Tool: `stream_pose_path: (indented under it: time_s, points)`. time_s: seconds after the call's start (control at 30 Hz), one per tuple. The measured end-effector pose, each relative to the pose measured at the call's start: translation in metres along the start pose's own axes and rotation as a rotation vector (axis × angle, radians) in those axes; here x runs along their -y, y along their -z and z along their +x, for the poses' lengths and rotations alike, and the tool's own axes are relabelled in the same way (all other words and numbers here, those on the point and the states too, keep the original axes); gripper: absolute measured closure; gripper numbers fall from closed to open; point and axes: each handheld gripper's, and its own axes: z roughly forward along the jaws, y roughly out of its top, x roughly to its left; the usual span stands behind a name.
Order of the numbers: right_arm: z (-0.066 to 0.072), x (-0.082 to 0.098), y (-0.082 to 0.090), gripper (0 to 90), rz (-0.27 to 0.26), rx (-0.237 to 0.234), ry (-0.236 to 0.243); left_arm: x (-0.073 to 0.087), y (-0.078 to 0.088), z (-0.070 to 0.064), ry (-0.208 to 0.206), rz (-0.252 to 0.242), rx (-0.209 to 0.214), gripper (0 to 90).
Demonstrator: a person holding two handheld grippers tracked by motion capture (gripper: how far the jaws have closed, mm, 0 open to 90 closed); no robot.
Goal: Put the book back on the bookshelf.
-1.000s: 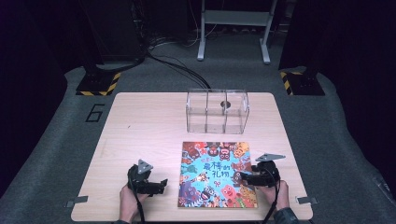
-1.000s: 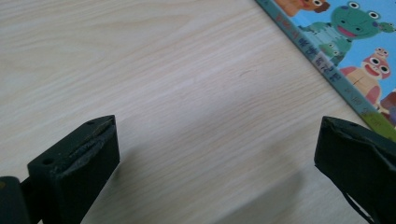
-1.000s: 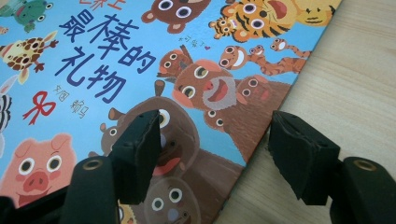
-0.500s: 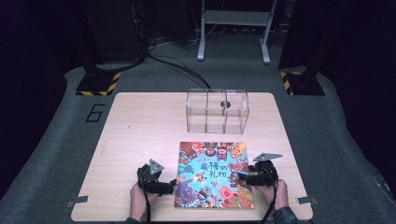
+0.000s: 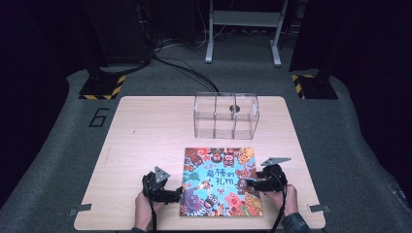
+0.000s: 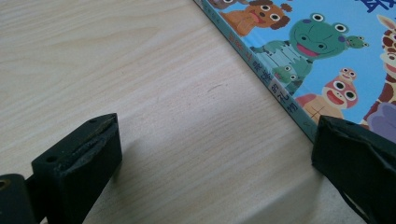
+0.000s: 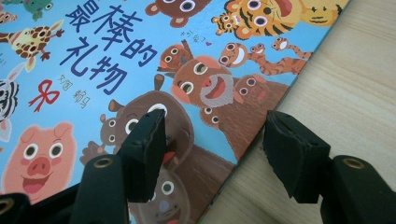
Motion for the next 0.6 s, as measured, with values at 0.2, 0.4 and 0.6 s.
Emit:
stream_pose_path:
  time_s: [0.2,0.4,0.6]
  points:
    - [-0.008,-0.017,-0.001,40.2,0.112,-0.022,0.014,0.0,0.0,0.0,-0.001,0.001,0.0,1.5]
    - [-0.013,-0.036,-0.006,37.1,0.155,-0.024,-0.005,0.0,0.0,0.0,0.0,0.0,0.003,1.5]
    - [-0.016,-0.05,-0.013,36.6,0.212,-0.013,-0.039,0.0,0.0,0.0,-0.002,0.004,0.006,1.5]
